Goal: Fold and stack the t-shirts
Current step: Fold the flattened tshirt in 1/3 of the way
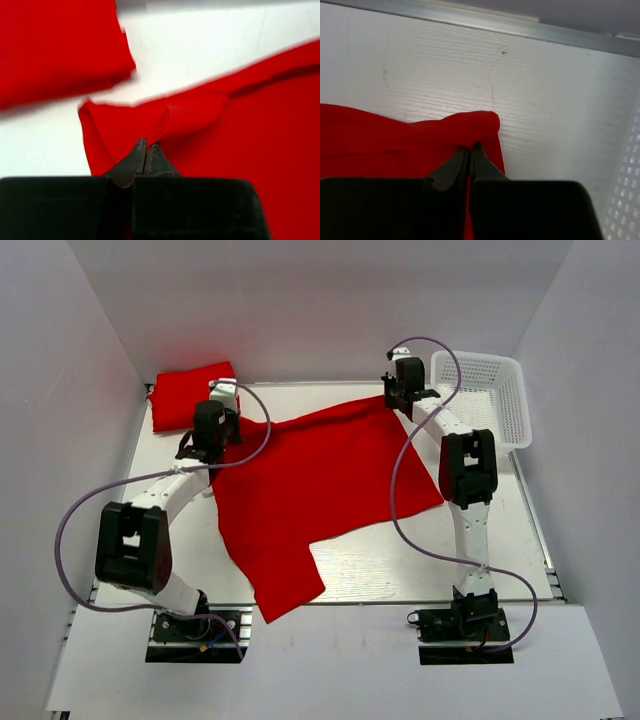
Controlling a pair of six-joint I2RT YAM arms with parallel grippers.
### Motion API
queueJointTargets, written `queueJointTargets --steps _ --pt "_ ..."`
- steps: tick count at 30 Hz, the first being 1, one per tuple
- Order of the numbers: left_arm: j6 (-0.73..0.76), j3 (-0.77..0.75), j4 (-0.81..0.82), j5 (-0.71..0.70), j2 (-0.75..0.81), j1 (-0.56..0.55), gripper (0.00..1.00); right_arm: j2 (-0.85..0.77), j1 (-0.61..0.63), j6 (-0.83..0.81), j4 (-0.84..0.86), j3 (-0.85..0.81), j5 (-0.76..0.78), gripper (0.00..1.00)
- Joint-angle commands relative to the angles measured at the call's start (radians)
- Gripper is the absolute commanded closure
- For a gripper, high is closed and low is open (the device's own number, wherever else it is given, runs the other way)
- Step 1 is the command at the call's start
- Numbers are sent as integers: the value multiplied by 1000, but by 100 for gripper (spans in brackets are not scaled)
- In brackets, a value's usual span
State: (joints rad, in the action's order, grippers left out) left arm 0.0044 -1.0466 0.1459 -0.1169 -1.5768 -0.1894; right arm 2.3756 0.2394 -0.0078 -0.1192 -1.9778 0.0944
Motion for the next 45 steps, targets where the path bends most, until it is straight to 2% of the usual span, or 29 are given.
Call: queueJointTargets --steps 1,6,10,17,23,29,32,34,35,38,39,40,41,42,43,45 --pt "-73 80 -141 42 125 -16 100 -114 -14 -18 10 31 5 100" --pt "-138 178 -210 103 208 -38 100 -157 -20 -31 -22 94 28 100" --pt "-190 201 -296 33 282 -62 100 -208 -26 -43 -39 154 31 100" --pt "-267 255 -361 -32 445 -82 100 -228 -32 -52 -89 152 13 100" --pt "-302 292 -446 -44 483 -91 100 -257 -35 -57 -135 183 2 100" --pt "-369 381 -447 74 492 -101 100 -273 -35 -43 -165 267 8 100" --pt "-399 393 -509 129 466 -110 100 -269 -32 -43 -183 260 2 93" --pt "-418 404 -535 180 466 -119 99 -260 -32 -44 -217 243 -4 77" --pt "-419 413 -545 201 466 -119 96 -257 -31 -44 -232 243 4 71" --pt "-429 424 -575 281 477 -130 67 -280 -29 0 -252 264 51 46" --pt "-429 410 -595 270 477 -130 45 -295 -29 0 -254 273 38 33" --pt "-440 401 -614 261 477 -139 34 -309 -28 0 -244 283 33 24" --pt "-440 389 -643 243 477 -139 21 -315 -26 0 -235 292 18 22" --pt "-440 360 -643 243 477 -139 0 -326 -26 0 -235 289 7 20" --pt "-440 343 -657 224 477 -139 0 -334 -26 0 -232 289 -5 10" --pt "-454 292 -666 160 466 -139 0 -337 -22 -3 -218 280 -67 10"
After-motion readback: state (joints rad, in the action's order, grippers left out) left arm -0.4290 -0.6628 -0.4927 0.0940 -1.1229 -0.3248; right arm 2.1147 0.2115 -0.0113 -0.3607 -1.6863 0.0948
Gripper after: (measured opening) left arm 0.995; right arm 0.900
